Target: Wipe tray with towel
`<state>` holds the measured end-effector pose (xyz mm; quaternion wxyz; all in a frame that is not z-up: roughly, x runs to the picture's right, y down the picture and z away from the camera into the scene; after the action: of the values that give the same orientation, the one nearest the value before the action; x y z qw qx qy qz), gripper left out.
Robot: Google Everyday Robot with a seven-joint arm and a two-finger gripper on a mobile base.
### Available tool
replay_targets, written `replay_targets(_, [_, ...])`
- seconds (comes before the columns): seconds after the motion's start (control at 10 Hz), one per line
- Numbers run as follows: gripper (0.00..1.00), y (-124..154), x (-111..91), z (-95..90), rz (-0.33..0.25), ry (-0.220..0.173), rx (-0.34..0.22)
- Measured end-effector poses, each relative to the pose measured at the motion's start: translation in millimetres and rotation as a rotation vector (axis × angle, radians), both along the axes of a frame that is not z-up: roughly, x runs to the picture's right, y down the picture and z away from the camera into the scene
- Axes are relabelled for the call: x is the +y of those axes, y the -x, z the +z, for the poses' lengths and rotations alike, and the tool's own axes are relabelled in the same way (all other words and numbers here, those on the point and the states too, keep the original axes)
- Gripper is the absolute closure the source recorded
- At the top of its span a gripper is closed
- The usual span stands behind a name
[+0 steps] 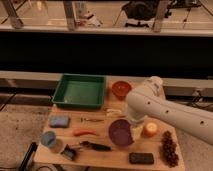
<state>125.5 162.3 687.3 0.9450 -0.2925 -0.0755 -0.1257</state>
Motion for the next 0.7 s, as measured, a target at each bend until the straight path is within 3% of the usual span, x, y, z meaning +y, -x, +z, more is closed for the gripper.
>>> replay_targets(0.5, [0.20,-43.7,-22.5,24.0,0.056,-0.011,0.028])
replay_targets(0.7, [0.20,-73.6,-31.6,40.6,0.077,-0.025,0.046])
